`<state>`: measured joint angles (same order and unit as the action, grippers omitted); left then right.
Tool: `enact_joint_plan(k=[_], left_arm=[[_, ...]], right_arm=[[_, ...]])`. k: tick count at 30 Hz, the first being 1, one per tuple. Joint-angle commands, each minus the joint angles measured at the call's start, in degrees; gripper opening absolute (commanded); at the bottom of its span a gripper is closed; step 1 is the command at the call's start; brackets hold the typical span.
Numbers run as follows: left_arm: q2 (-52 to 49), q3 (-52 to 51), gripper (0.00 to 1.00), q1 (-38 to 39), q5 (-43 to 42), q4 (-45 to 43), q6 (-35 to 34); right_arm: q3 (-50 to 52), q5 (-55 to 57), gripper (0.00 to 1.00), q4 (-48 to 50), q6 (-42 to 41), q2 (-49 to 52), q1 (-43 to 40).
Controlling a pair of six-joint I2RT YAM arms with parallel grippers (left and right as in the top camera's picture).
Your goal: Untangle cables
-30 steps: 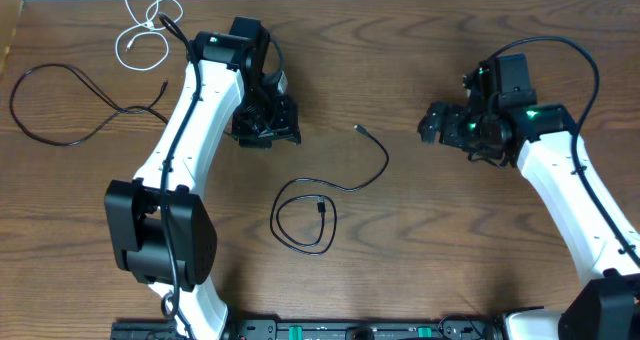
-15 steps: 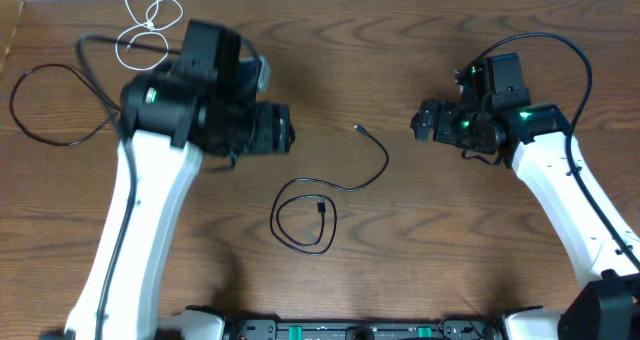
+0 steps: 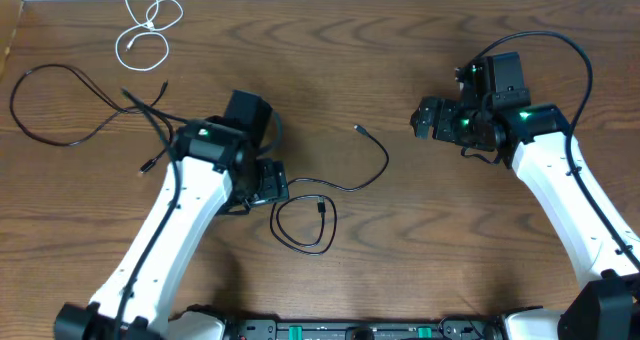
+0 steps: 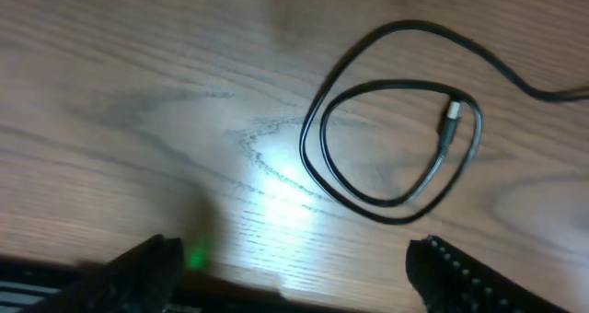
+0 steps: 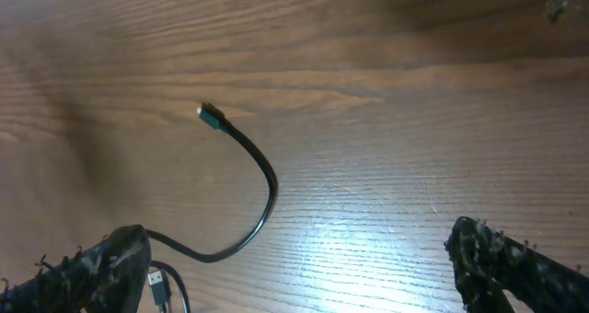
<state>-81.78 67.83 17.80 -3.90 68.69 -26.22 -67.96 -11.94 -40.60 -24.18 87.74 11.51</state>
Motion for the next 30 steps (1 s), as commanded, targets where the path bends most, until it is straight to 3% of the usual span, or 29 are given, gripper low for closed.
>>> enact_joint_plan(k=[1, 16, 30], left_arm=[[-3.1, -2.1, 0.82, 0.2, 1.3, -1.7, -1.0], [-9.6, -12.1, 0.83, 0.2, -4.5, -15.5, 7.8], [-9.6, -21.0, 0.82, 0.2, -4.0, -25.4, 7.7]], right_arm=[[0.3, 0.0, 0.99, 0.1, -0.6, 0.1, 0.5], [0.3, 0.0, 0.99, 0.7, -0.6, 0.1, 2.2], [0.3, 0.0, 0.99, 1.9, -0.6, 0.1, 2.2]])
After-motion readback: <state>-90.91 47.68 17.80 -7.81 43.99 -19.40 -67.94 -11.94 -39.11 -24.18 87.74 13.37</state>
